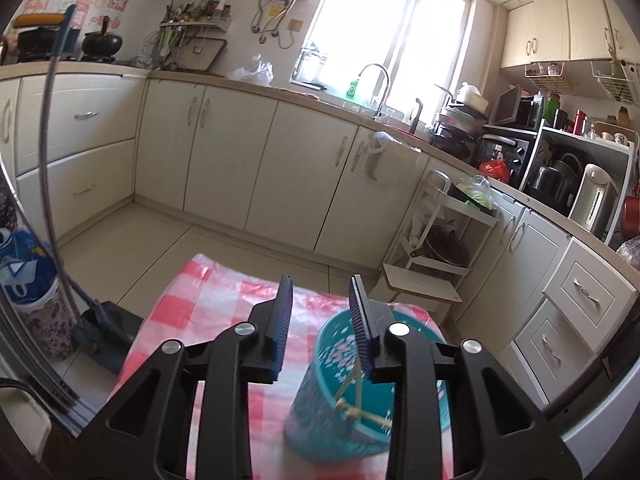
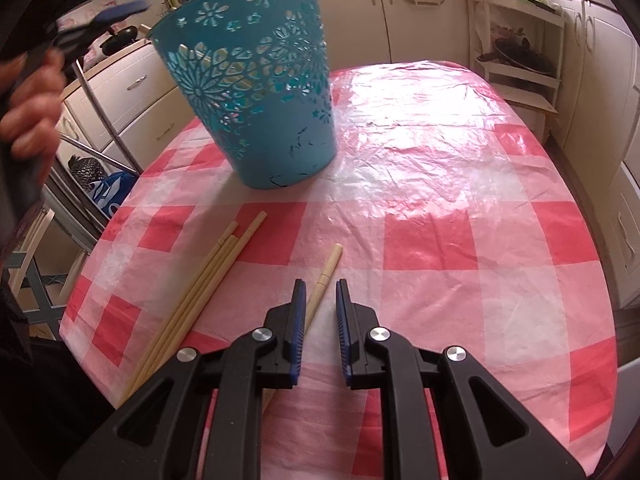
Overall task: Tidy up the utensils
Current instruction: 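Close the right tool on a wooden chopstick and lift it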
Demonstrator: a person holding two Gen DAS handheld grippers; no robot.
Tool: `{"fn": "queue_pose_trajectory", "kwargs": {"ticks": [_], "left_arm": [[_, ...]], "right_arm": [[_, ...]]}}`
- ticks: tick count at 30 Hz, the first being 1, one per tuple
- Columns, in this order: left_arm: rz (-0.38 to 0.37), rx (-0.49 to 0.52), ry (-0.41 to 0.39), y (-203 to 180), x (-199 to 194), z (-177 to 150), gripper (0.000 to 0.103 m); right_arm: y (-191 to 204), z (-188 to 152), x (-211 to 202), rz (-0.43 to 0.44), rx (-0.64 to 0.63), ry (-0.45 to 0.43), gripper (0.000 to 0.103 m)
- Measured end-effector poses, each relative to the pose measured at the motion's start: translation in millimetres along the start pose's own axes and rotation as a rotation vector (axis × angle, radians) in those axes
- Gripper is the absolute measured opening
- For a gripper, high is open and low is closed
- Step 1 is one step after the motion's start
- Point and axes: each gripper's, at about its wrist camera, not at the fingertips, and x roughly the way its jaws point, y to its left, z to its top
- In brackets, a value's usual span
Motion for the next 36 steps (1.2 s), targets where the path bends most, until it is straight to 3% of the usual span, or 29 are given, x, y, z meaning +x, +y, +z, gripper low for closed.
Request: {"fn": "queue_pose_trajectory", "kwargs": {"ticks": [5, 12, 18, 29, 36], "left_arm": [[0.005, -0.036, 0.034, 20.3, -19.1, -11.8, 0.032], [0.005, -0.041, 0.031, 31.7, -28.6, -4.7, 0.033], [0.025, -0.072, 0.048, 45.3, -24.8, -2.6, 0.033], [0.027, -0.062, 0.054, 44.5, -24.6, 0.1, 0.034], [0.03, -0.057, 0.059, 42.3, -22.6, -1.0, 0.034]], "right_arm": [[7.6, -1.5, -0.7, -0.036, -0.008, 0.025, 0.016], [27.5, -4.8, 0.0, -0.154, -0.108, 0.076, 0.012], [14.1, -0.8, -4.6, -0.094, -0.025, 0.078, 0.006], [5.9, 53.9, -86.1, 0.133, 0.129, -0.204, 0.006], [26.3, 120.1, -113.5, 0.189, 0.104, -0.387, 0.006]]}}
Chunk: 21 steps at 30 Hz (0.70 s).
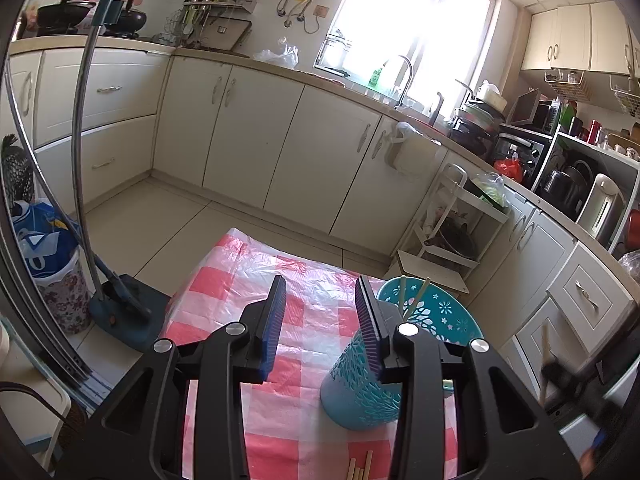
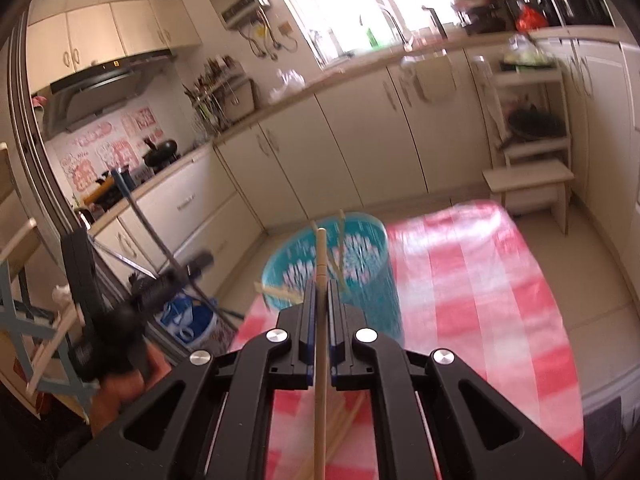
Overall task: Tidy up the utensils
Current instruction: 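Close the right tool on a wooden chopstick and lift it, then lower the chopstick into the teal holder and open the right tool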
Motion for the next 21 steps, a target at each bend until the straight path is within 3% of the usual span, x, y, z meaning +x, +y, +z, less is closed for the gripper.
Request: {"fn": "queue_pose_trajectory", "kwargs": {"ticks": [6, 12, 21], "left_arm": [[0.002, -0.001, 0.006, -0.8, 3.1, -1.3, 0.034], [0.004, -0.002, 0.015, 0.2, 6.9, -1.8, 0.034], [0.004, -0.013, 0.037, 1.5, 10.7, -2.7, 0.035]], "right_arm": [[16.2, 57.2, 27.2, -0.039, -0.033, -0.167, 0.006], [13.9, 93.9, 68.8, -0.15, -0.019, -0.297, 0.006], [10.0, 86.7, 114.1, -0.217, -0.077, -0.212, 0.007]]}}
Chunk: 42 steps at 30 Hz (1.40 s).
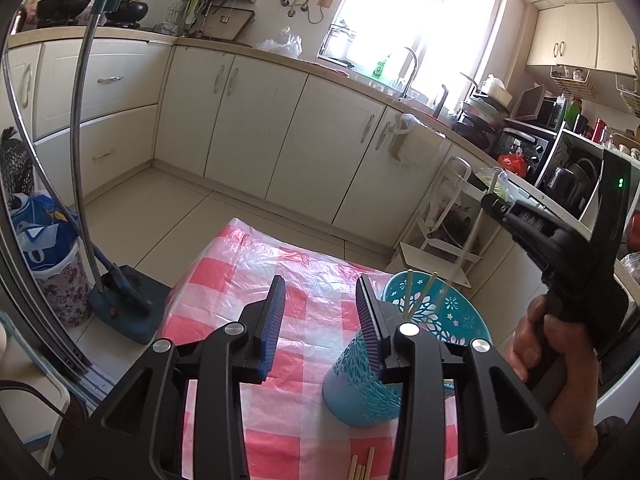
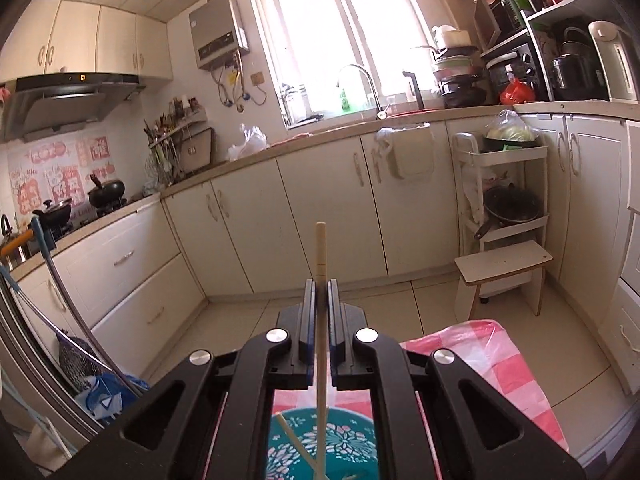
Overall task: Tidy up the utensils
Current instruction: 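Lower the chopstick into the teal holder and open the right tool, then move both open tools back toward the remaining chopsticks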
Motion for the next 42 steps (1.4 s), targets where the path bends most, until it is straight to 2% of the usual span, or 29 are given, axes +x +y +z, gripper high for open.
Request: {"fn": "queue_pose_trajectory", "kwargs": {"ticks": [11, 14, 19, 24, 27, 32, 42], "left_arm": [[0.007, 0.01, 0.004, -2.7, 0.8, -0.9, 0.036], [0.009, 0.014, 0.009, -3.2, 0.3, -0.4, 0.04], [0.023, 0.038, 0.026, -6.2, 0.0, 0.5, 0.043], [0.022, 0.062, 0.051, -11.3, 1.6, -2.1, 0.048], [0.017, 0.079, 0.082, -14.4, 3.5, -5.6, 0.05], [0.002, 0.107, 0.101, -14.7, -3.7, -9.5, 0.052], [0.011, 0.109, 0.121, 5.0, -18.8, -10.1, 0.056]], "right_arm": [[4.6, -25.8, -13.7, 0.027, -0.055, 0.078, 0.008], [-1.4, -27.6, -32.1, 0.019, -0.04, 0.058, 0.016], [-11.9, -29.4, -70.6, -0.003, -0.015, 0.003, 0.018], [-24.5, -45.8, -104.9, -0.056, 0.016, 0.008, 0.022], [-31.4, -65.4, -120.2, -0.097, 0.024, 0.052, 0.023], [-40.7, -109.7, -135.5, -0.17, 0.046, 0.177, 0.024], [-32.2, -183.6, -145.8, -0.191, 0.067, 0.35, 0.027]]}}
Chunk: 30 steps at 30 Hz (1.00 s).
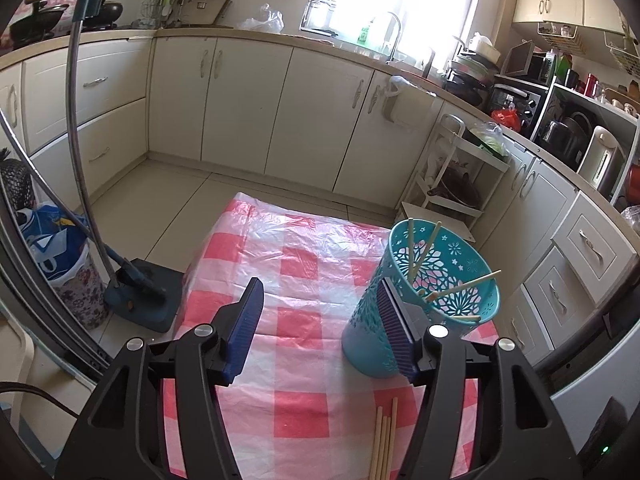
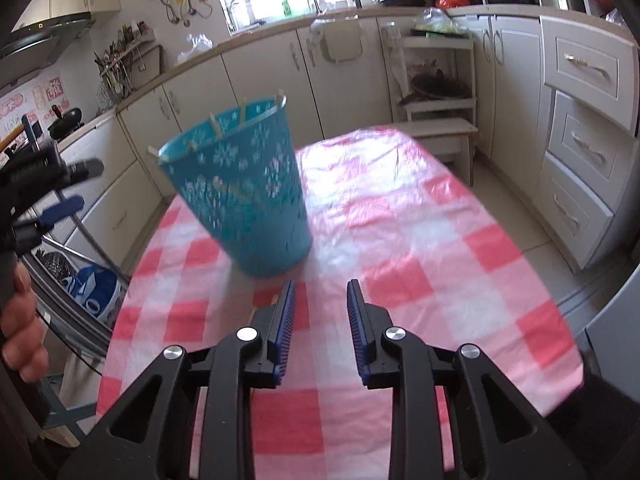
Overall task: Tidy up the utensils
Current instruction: 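Move both open tools back toward the remaining chopsticks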
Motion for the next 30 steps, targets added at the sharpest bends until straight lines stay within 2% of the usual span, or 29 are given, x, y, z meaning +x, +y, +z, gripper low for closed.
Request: {"fn": "queue_pose_trajectory", "kwargs": {"ticks": [8, 30], "left_arm": [[0.005, -0.008, 0.019, 6.0, 0.7, 0.1, 0.059], [0.009, 0.023, 0.041, 2.7, 3.8, -3.5, 0.064]], "right_arm": [[10.8, -22.8, 9.1, 0.005, -0.015, 0.087, 0.033], [9.5, -33.0, 14.2, 0.001, 0.008, 0.128, 0.038]]}}
